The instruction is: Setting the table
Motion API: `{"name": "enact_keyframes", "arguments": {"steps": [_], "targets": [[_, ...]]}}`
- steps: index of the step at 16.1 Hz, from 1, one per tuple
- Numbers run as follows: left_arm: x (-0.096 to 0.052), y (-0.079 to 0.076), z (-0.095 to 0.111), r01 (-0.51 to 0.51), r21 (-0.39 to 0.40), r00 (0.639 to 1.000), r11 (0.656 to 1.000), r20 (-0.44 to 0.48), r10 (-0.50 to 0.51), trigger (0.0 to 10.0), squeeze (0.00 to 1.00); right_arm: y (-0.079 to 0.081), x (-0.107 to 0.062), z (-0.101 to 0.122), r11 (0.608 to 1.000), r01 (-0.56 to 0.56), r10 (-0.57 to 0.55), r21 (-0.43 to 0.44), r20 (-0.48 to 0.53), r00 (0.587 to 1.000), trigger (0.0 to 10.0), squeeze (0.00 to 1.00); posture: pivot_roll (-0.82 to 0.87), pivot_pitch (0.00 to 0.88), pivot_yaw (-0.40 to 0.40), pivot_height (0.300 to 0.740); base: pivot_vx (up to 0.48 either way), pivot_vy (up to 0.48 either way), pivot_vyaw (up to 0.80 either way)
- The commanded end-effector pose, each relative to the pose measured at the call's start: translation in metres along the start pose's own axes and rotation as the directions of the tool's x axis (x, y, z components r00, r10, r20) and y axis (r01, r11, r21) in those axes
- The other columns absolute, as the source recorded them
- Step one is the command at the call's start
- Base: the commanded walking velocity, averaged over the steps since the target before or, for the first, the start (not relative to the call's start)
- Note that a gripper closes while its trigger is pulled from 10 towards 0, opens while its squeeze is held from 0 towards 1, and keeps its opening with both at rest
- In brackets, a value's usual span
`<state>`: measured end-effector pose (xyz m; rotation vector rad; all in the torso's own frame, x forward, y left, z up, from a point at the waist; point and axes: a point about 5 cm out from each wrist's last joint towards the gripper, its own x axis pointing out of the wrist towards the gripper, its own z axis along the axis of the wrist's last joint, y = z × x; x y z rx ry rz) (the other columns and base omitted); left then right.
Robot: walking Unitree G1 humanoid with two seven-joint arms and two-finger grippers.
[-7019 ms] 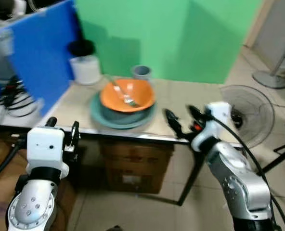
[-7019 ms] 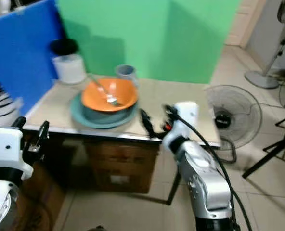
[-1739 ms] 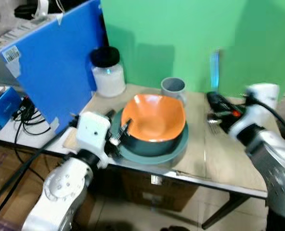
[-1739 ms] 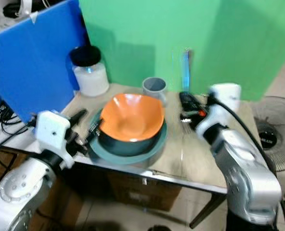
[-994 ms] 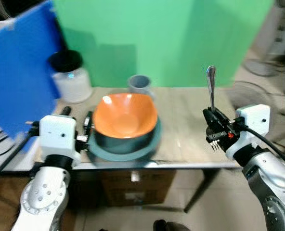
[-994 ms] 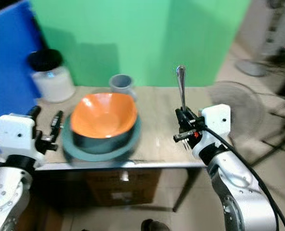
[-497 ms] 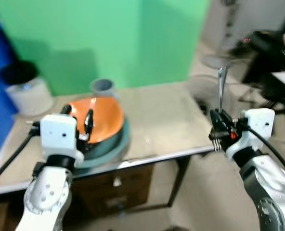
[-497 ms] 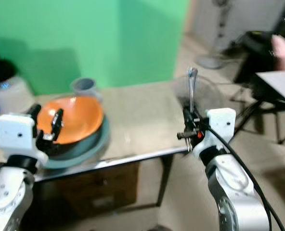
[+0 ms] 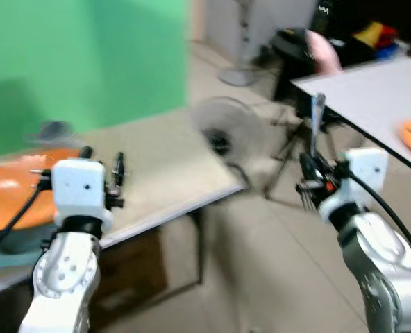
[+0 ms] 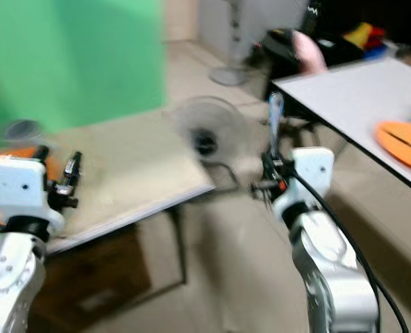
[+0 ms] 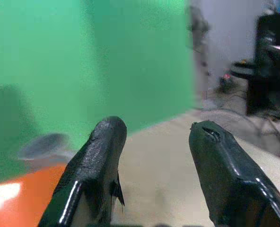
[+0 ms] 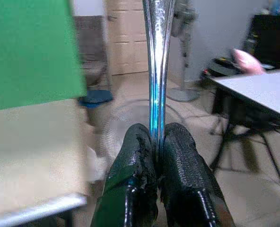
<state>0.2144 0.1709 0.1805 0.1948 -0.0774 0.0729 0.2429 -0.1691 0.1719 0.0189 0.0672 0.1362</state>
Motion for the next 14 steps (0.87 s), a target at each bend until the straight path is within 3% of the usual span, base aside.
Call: {"name": "enact_keyframes", "arguments": {"steps": [1, 10, 12, 14], "targets": [[0.002, -0.003, 0.002, 0.021, 0.005, 1.000, 1.000, 0.011, -0.021, 10.0, 0.00, -0.007, -0.001, -0.003, 0.999, 0.047, -0.047, -0.007, -0.025, 0.999, 10.0, 0.00, -0.09, 0.000, 0.033, 0.740, 0.000, -0.480, -0.80], [0.011, -0.003, 0.001, 0.047, 0.014, 0.999, 0.999, 0.015, -0.047, 10.0, 0.00, -0.008, 0.002, -0.005, 0.998, 0.066, -0.066, -0.003, -0.056, 0.996, 10.0, 0.00, -0.11, 0.000, 0.051, 0.740, 0.000, -0.480, -0.80], [0.012, -0.005, 0.000, 0.055, -0.037, 0.998, 0.998, 0.014, -0.055, 10.0, 0.00, -0.008, 0.000, -0.006, 0.997, 0.078, -0.077, 0.002, -0.062, 0.995, 10.0, 0.00, -0.12, 0.000, 0.059, 0.740, 0.000, 0.000, -0.80], [0.013, -0.006, -0.001, 0.055, -0.037, 0.998, 0.998, 0.004, -0.055, 10.0, 0.00, -0.008, 0.000, -0.007, 0.995, 0.095, -0.094, 0.007, -0.068, 0.993, 10.0, 0.00, -0.12, 0.000, 0.064, 0.740, 0.000, 0.000, -0.80]]}}
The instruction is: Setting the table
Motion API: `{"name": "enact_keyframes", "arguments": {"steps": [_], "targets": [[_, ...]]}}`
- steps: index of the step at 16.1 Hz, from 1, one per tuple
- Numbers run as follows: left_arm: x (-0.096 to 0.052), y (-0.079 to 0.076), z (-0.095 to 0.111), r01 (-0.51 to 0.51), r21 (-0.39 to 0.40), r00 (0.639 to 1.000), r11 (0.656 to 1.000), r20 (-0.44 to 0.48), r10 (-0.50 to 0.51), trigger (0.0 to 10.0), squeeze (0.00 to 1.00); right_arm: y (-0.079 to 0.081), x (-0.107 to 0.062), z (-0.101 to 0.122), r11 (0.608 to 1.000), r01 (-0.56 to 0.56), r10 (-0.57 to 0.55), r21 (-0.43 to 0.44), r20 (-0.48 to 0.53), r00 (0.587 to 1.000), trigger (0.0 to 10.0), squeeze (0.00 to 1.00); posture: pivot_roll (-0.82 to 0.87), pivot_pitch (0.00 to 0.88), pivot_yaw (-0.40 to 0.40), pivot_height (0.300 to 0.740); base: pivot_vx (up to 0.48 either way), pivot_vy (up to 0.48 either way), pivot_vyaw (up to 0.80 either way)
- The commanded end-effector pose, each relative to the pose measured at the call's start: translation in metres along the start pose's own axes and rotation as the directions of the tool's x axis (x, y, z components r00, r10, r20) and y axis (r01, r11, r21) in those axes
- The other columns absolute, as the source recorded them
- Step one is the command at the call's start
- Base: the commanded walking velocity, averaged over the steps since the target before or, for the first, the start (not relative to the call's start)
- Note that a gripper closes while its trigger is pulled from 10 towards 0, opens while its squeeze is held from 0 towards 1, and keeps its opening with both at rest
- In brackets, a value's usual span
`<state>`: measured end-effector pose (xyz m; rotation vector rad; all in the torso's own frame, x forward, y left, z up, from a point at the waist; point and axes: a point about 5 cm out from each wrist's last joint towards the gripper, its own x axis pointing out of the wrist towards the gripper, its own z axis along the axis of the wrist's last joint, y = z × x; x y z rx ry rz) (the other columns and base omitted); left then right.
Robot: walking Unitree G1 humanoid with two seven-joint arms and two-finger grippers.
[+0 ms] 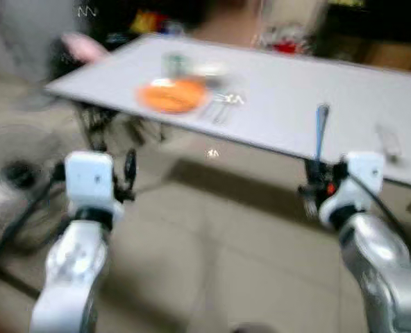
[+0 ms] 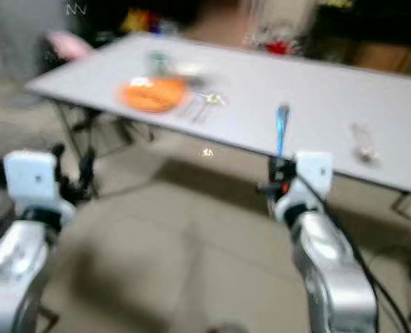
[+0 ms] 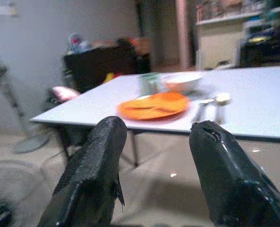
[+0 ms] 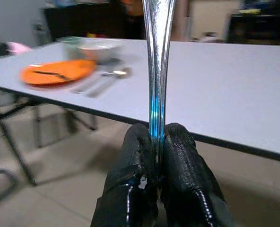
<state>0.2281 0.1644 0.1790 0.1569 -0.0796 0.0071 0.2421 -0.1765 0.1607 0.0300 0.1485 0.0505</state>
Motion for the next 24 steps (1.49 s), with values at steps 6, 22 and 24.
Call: {"name": "enact_keyframes", "arguments": {"steps": [6, 22, 24], "targets": [[0.002, 0.002, -0.002, 0.043, 0.002, 0.999, 0.999, -0.003, -0.043, 10.0, 0.00, 0.008, 0.005, 0.004, 0.999, -0.033, 0.033, -0.027, -0.014, 0.999, 10.0, 0.00, -0.12, 0.000, 0.068, 0.740, 0.199, 0.000, -0.33], [0.000, -0.011, -0.005, 0.173, -0.013, 0.985, 0.985, -0.008, -0.173, 10.0, 0.00, 0.001, 0.012, 0.007, 0.995, -0.029, 0.019, -0.097, -0.105, 0.994, 10.0, 0.00, -0.13, 0.000, 0.072, 0.740, 0.412, 0.000, -0.30], [-0.001, -0.016, -0.006, 0.202, -0.018, 0.979, 0.979, -0.011, -0.202, 10.0, 0.00, -0.007, 0.010, 0.005, 0.991, 0.000, -0.019, -0.134, -0.147, 0.989, 10.0, 0.00, -0.14, 0.000, 0.078, 0.740, 0.398, 0.000, -0.25]]}}
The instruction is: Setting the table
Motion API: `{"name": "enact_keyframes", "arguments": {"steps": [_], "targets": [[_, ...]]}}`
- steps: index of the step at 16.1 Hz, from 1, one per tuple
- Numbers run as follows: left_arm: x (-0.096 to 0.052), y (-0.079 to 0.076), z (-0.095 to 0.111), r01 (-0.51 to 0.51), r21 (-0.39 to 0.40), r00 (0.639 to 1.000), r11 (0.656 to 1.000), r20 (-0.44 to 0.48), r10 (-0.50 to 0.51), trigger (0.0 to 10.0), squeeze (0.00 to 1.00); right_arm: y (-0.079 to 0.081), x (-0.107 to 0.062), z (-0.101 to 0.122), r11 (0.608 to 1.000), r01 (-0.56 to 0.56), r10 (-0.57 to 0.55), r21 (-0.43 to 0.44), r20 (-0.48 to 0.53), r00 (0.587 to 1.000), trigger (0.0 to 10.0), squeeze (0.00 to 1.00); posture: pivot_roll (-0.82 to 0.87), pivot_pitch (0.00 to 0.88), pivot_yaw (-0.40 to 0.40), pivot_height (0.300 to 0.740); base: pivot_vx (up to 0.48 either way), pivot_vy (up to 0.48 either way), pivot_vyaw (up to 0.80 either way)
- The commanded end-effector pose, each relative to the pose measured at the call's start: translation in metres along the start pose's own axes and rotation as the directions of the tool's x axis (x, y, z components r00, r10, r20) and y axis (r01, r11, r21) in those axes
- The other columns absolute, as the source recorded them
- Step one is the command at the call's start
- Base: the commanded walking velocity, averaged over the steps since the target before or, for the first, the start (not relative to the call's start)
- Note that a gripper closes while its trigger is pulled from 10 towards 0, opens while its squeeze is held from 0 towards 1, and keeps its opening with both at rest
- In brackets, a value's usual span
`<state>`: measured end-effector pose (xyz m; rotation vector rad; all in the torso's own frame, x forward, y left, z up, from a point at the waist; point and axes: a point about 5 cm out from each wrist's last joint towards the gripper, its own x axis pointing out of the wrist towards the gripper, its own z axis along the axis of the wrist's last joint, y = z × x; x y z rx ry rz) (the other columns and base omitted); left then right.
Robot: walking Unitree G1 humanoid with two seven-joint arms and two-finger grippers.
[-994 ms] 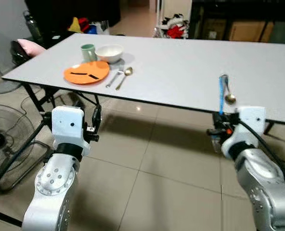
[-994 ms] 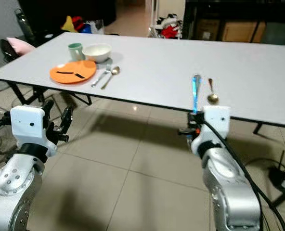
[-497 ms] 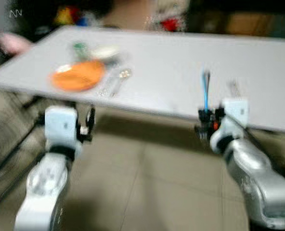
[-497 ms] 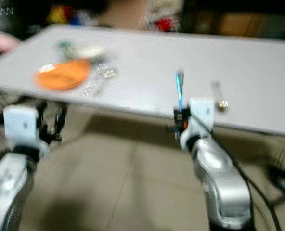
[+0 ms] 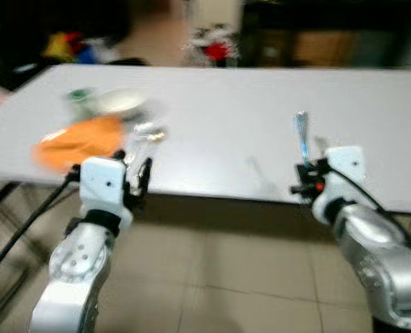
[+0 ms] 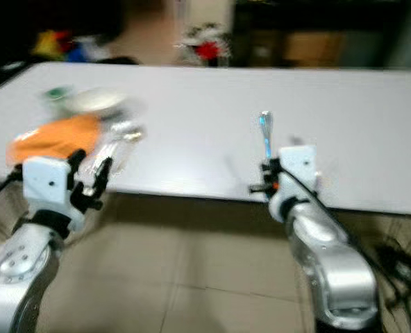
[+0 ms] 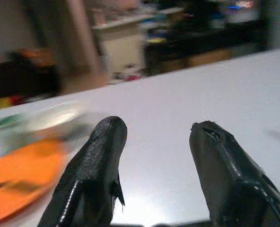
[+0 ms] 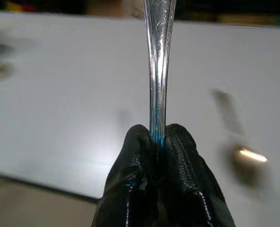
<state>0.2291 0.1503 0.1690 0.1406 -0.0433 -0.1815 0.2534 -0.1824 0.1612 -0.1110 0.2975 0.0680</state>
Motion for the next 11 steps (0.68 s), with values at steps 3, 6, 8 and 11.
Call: {"name": "enact_keyframes", "arguments": {"steps": [3, 6, 8, 11], "targets": [[0.000, -0.003, 0.002, 0.031, 0.004, 1.000, 1.000, 0.006, -0.031, 10.0, 0.00, -0.007, -0.002, -0.003, 0.999, 0.031, -0.033, -0.033, -0.064, 0.997, 10.0, 0.00, -0.14, 0.000, 0.079, 0.740, 0.396, 0.000, 0.00], [0.000, -0.007, 0.001, 0.044, -0.001, 0.999, 0.999, 0.007, -0.044, 10.0, 0.00, -0.012, -0.002, -0.005, 0.999, 0.008, -0.014, -0.045, -0.134, 0.991, 10.0, 0.00, -0.15, 0.000, 0.079, 0.740, 0.393, 0.000, 0.00], [0.001, -0.009, 0.001, 0.047, -0.003, 0.999, 0.999, 0.007, -0.047, 10.0, 0.00, -0.018, 0.002, 0.001, 0.998, -0.034, 0.026, -0.048, -0.159, 0.987, 10.0, 0.00, -0.14, 0.000, 0.077, 0.740, 0.356, 0.000, 0.00], [0.000, -0.011, 0.002, 0.068, -0.008, 0.998, 0.998, 0.004, -0.068, 10.0, 0.00, -0.025, 0.009, 0.011, 0.995, -0.097, 0.089, -0.035, -0.188, 0.978, 10.0, 0.00, -0.13, 0.000, 0.073, 0.740, 0.000, 0.000, 0.00]]}}
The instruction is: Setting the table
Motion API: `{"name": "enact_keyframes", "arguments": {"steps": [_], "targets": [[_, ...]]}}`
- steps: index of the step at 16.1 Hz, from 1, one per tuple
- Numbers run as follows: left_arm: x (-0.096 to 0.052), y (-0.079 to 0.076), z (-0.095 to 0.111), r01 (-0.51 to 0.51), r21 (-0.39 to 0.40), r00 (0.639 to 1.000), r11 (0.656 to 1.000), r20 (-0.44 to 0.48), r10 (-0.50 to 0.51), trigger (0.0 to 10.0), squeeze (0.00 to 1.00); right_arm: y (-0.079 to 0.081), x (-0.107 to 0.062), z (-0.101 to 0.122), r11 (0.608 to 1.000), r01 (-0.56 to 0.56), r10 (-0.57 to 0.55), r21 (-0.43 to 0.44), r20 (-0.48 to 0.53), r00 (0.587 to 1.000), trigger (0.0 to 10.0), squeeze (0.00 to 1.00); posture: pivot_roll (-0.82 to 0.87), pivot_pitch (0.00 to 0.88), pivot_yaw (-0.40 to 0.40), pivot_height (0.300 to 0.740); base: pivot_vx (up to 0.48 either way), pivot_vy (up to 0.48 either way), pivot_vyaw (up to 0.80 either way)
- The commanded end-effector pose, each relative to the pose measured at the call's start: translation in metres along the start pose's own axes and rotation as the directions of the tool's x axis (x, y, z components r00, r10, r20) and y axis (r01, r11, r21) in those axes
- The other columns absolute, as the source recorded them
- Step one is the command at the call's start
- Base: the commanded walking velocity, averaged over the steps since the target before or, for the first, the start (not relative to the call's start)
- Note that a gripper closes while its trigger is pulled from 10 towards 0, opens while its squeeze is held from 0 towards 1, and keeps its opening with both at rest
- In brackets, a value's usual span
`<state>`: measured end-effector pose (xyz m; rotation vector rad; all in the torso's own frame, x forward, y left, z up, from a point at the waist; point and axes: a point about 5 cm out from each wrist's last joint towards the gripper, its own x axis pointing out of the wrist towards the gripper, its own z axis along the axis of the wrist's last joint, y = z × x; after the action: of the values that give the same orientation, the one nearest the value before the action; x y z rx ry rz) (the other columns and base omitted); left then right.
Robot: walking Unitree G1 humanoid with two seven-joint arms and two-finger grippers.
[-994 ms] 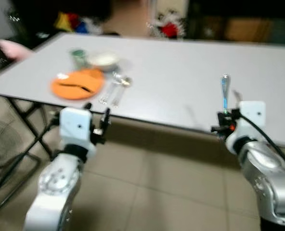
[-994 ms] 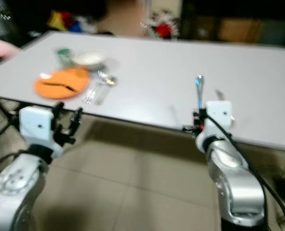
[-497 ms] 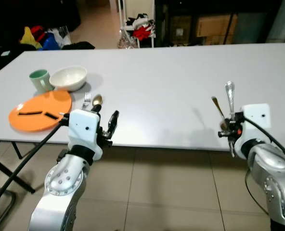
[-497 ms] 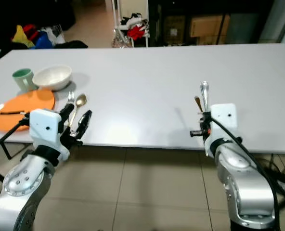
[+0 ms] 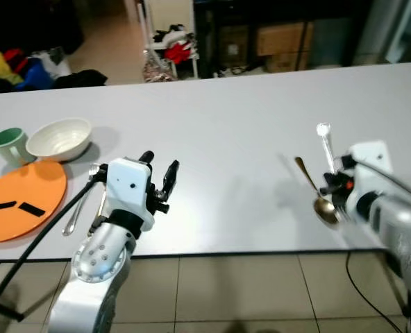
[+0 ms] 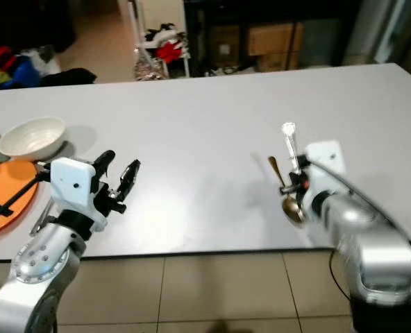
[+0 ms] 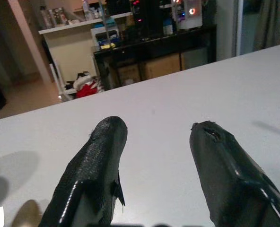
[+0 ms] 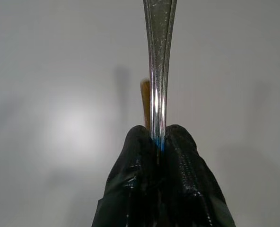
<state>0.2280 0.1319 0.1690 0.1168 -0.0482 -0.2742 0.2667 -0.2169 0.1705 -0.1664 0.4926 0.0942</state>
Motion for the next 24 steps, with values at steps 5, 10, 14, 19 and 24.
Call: {"name": "enact_keyframes", "arguments": {"steps": [5, 10, 14, 19, 24], "targets": [[-0.007, -0.009, -0.002, 0.187, 0.008, 0.982, 0.982, -0.039, -0.187, 10.0, 0.00, 0.005, 0.014, 0.004, 0.997, -0.074, 0.072, -0.020, -0.100, 0.992, 10.0, 0.00, -0.13, 0.000, 0.059, 0.740, 0.000, 0.000, 0.00], [-0.007, -0.012, -0.006, 0.249, 0.023, 0.967, 0.968, -0.065, -0.247, 10.0, 0.00, 0.009, 0.024, -0.007, 0.997, -0.071, 0.067, -0.006, -0.266, 0.962, 10.0, 0.00, -0.12, 0.000, 0.035, 0.740, 0.000, 0.000, 0.00], [-0.009, -0.020, -0.009, 0.406, 0.023, 0.910, 0.914, -0.108, -0.401, 10.0, 0.00, 0.007, 0.041, -0.010, 0.995, -0.012, 0.038, 0.099, -0.272, 0.962, 10.0, 0.00, -0.12, 0.000, 0.056, 0.740, 0.000, 0.000, 0.00], [-0.010, -0.019, -0.010, 0.425, 0.035, 0.900, 0.905, -0.127, -0.418, 10.0, 0.00, 0.014, 0.052, -0.010, 0.995, -0.027, 0.053, 0.094, -0.286, 0.957, 10.0, 0.00, -0.11, 0.000, 0.062, 0.740, 0.000, 0.000, 0.00], [-0.012, -0.024, -0.010, 0.454, 0.022, 0.885, 0.891, -0.128, -0.448, 10.0, 0.00, 0.011, 0.051, -0.009, 0.993, -0.016, 0.054, 0.119, -0.321, 0.946, 10.0, 0.00, -0.11, 0.000, 0.048, 0.740, 0.000, 0.000, 0.00]]}}
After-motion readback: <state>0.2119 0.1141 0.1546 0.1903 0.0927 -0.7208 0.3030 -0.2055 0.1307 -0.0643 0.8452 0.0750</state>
